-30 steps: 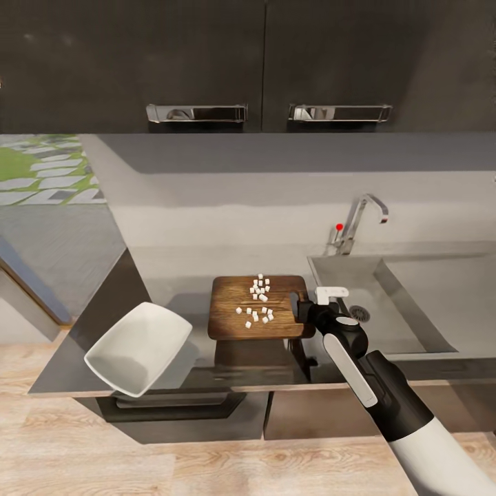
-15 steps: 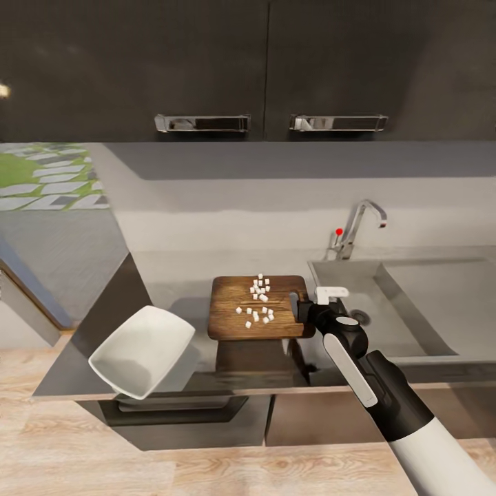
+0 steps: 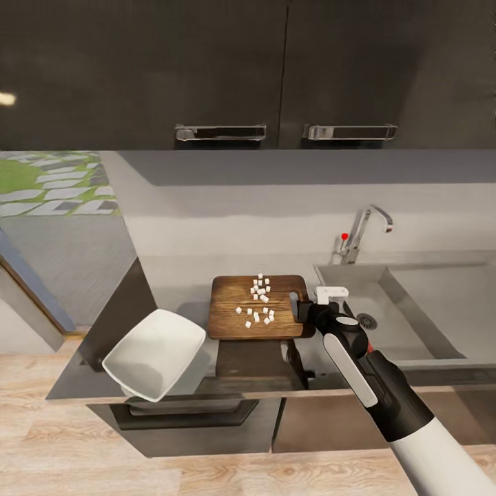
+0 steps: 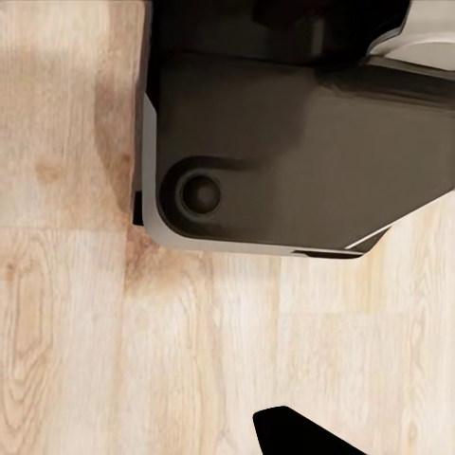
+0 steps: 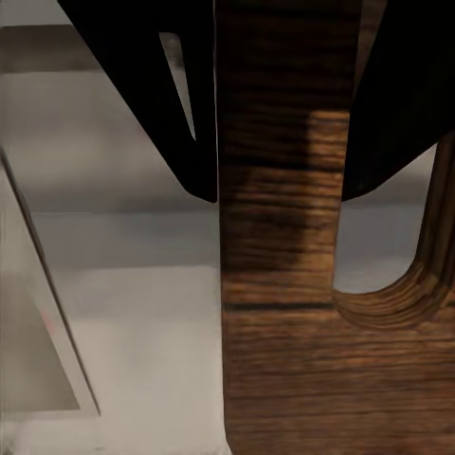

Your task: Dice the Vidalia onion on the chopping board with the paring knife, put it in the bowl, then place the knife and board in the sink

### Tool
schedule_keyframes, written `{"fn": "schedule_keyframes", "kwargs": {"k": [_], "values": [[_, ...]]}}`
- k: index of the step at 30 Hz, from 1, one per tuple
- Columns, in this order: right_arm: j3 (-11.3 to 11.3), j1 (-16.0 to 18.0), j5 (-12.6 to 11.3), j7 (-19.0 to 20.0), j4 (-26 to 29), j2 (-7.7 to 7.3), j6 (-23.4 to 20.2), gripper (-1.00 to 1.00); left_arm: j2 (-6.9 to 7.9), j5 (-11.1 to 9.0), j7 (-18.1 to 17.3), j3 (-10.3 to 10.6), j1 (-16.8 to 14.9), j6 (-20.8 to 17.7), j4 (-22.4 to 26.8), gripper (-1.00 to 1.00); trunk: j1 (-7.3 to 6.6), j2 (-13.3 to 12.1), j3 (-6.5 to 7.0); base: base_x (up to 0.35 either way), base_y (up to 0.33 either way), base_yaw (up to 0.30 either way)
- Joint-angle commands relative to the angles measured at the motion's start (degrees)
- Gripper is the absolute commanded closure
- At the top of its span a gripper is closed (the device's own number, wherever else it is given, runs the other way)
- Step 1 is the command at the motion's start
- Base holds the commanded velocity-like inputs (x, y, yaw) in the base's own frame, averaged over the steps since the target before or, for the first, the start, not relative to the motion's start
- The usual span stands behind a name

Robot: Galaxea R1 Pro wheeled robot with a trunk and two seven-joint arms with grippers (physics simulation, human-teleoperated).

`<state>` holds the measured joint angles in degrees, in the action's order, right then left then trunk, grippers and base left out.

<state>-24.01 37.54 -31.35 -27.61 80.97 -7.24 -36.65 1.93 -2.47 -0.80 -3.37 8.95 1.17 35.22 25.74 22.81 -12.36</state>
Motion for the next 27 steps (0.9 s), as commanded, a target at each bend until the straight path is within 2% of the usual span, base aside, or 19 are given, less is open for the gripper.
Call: {"fn": "schedule_keyframes", "kwargs": {"k": [1, 12, 27], "values": [[-0.16, 0.07, -0.55, -0.58, 0.07, -0.06, -0.09, 1.00, 0.00, -0.26, -0.08, -0.05, 0.02, 0.06, 0.09, -1.00, 0.04, 0.10, -0.01, 0.000, 0.000, 0.000], [-0.16, 0.07, -0.55, -0.58, 0.07, -0.06, -0.09, 1.00, -0.01, -0.26, -0.08, -0.04, 0.02, 0.06, 0.12, -1.00, 0.04, 0.10, 1.02, 0.000, 0.003, 0.000], [-0.16, 0.07, -0.55, -0.60, 0.07, -0.06, -0.09, 1.00, -0.01, -0.26, -0.08, -0.02, 0.02, 0.06, 0.12, -1.00, 0.04, 0.10, 2.41, 0.000, 0.099, 0.000]]}}
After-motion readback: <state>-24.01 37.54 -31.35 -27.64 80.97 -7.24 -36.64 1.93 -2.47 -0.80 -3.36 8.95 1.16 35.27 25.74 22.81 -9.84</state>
